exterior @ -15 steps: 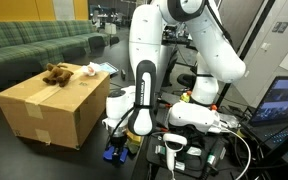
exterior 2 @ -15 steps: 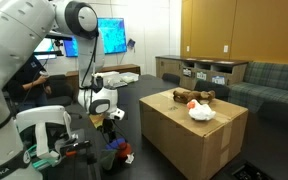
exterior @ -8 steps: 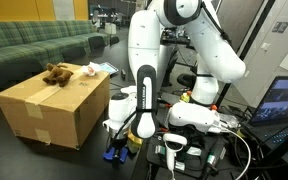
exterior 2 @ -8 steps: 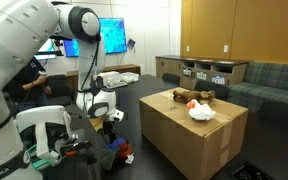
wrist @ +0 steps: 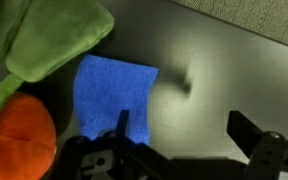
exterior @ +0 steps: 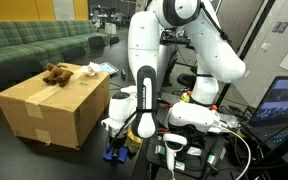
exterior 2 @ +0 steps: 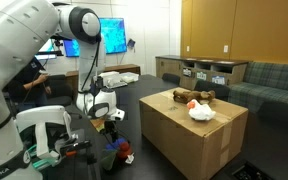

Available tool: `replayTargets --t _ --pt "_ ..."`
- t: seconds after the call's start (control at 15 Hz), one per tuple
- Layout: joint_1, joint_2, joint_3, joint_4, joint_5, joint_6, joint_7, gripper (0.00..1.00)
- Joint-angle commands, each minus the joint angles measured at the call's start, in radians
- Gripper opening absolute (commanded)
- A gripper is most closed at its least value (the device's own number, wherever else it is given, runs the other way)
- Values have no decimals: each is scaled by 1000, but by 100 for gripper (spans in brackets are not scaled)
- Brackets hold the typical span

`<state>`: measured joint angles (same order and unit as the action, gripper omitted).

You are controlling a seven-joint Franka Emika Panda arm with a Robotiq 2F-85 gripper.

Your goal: Swap the things on the box with the things on the table

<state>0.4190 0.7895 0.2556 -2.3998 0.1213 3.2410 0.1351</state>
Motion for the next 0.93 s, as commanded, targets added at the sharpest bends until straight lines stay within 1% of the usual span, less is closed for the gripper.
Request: replayTargets --t 0.0,0.27,0.73,0.87 --pt "-7 1 -7 0 -31 28 -21 100" --pt "1 7 -24 6 -36 26 -38 100" --pt "31 23 -93 16 -58 26 -60 100" --pt "26 31 -95 18 -63 20 -67 100"
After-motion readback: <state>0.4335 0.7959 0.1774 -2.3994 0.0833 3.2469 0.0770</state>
